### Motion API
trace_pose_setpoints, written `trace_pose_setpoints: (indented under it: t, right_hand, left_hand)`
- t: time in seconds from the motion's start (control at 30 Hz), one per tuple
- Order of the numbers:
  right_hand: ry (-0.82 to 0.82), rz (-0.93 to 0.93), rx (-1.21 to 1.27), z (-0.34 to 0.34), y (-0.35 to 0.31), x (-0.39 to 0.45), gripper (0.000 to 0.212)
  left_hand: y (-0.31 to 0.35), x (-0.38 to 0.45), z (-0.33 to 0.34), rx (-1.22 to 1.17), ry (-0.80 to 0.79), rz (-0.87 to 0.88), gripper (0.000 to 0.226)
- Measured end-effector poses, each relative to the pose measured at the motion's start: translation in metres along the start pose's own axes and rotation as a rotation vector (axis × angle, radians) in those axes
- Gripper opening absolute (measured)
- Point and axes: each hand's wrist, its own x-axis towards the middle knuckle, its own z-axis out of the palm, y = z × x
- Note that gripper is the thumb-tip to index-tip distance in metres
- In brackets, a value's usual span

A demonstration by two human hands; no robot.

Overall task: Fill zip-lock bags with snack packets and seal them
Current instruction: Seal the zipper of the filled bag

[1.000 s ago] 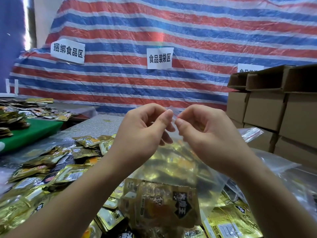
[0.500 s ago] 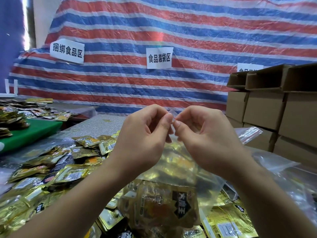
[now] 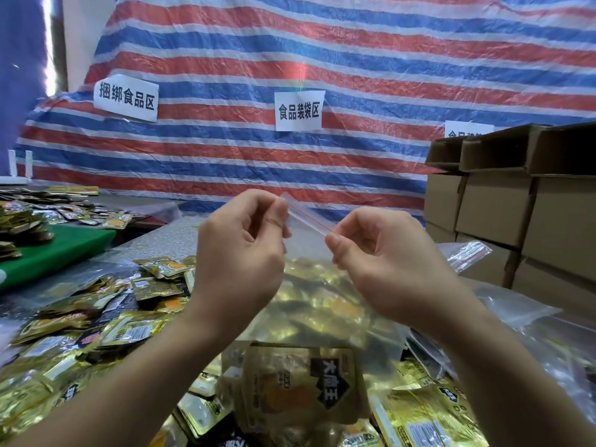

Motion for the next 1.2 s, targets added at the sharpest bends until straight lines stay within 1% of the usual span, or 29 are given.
trace_pose_setpoints:
  t: [0.13, 0.4, 0.57, 0.67, 0.77, 0.83, 0.9, 0.97, 1.03, 1.07, 1.13, 1.17, 1.2]
  right_hand:
    - [-0.01, 0.023, -0.024, -0.006, 0.003, 0.002, 0.019]
    - [-0.079, 0.074, -0.075, -0.025, 0.01, 0.004, 0.019]
    - [-0.074, 0.084, -0.117, -0.034, 0.018, 0.007, 0.019]
    - [-0.068, 0.076, -0.152, -0.033, 0.021, 0.007, 0.02]
    - [0.028, 0.056, -0.144, -0.029, 0.025, 0.009, 0.019]
    - [0.087, 0.05, -0.134, -0.025, 0.027, 0.01, 0.014]
    - [0.106, 0.037, -0.112, -0.018, 0.027, 0.011, 0.005]
    - [0.058, 0.016, -0.075, -0.01, 0.025, 0.009, 0.038]
    - [-0.068, -0.006, -0.073, -0.001, 0.021, 0.005, 0.072]
    - [-0.144, -0.007, -0.09, 0.005, 0.02, 0.003, 0.086]
    - [-0.278, 0.002, -0.133, 0.017, 0.023, 0.001, 0.104]
    - [-0.343, 0.003, -0.148, 0.024, 0.024, -0.001, 0.11]
    - [-0.416, -0.003, -0.148, 0.031, 0.027, -0.001, 0.11]
  left_hand:
    - [-0.003, 0.006, -0.007, 0.015, 0.051, -0.036, 0.023]
    - [-0.012, 0.015, -0.015, 0.047, 0.144, -0.11, 0.026]
    - [-0.028, 0.025, -0.024, 0.051, 0.216, -0.156, 0.025]
    - [-0.032, 0.026, -0.024, 0.02, 0.211, -0.181, 0.026]
    - [-0.037, 0.026, -0.022, -0.024, 0.165, -0.212, 0.026]
    - [-0.038, 0.025, -0.019, -0.061, 0.129, -0.245, 0.025]
    - [-0.038, 0.024, -0.016, -0.094, 0.096, -0.276, 0.025]
    - [-0.038, 0.021, -0.012, -0.103, 0.052, -0.288, 0.025]
    - [-0.037, 0.019, -0.009, -0.115, -0.01, -0.298, 0.027]
    - [-0.037, 0.017, -0.008, -0.13, -0.047, -0.31, 0.028]
    - [-0.036, 0.014, -0.004, -0.153, -0.116, -0.349, 0.031]
    - [-0.035, 0.012, -0.001, -0.141, -0.144, -0.368, 0.032]
    - [-0.034, 0.009, 0.002, -0.117, -0.168, -0.383, 0.032]
